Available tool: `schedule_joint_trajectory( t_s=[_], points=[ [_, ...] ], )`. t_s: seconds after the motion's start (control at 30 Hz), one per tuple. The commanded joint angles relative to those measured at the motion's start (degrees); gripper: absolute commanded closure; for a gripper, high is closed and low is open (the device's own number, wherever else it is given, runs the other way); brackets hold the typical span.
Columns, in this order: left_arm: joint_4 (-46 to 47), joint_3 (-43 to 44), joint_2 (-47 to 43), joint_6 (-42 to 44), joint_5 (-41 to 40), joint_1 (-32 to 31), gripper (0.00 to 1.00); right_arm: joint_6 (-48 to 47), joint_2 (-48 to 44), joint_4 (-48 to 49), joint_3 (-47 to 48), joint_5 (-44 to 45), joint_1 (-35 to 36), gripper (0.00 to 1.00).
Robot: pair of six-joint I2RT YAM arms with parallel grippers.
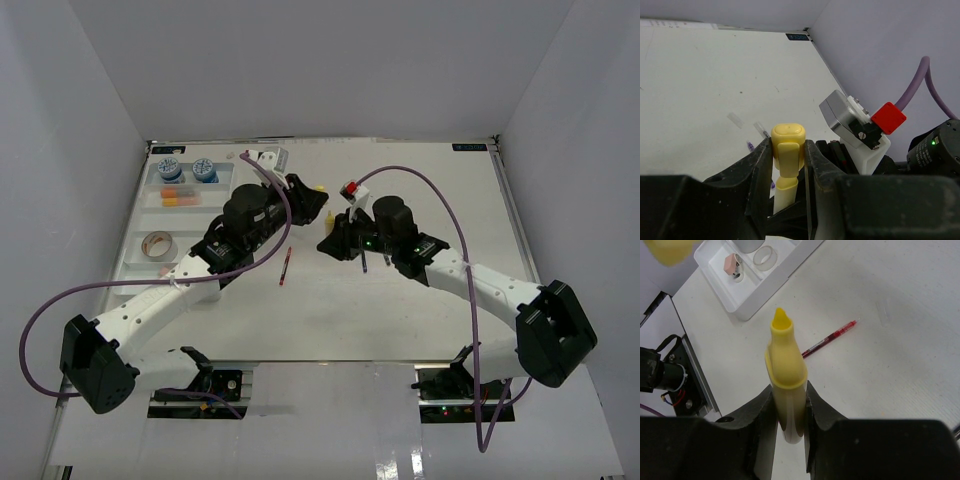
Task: Sort the stationery into containers
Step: Close the pen cap on the pen.
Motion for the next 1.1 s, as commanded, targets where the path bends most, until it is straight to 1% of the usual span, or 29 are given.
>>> schedule_joint_trajectory(
  t_s=[0.0,0.6,1.07],
  points=[
    [1.6,-0.5,-0.8,0.6,2.3,0.2,0.86,0.4,0.4,2.3,3.4,-0.3,0.7,0.92],
    [0.8,-0.2,0.5,1.7,2.4,0.1,0.88,-1.9,1.6,1.0,6.4,1.2,1.4,0.92],
    [-1.5,1.3,3.0,3.3,2.0,-0.5,0.9,-3.4,0.9,0.5,6.3,3.6,1.9,0.92]
  ],
)
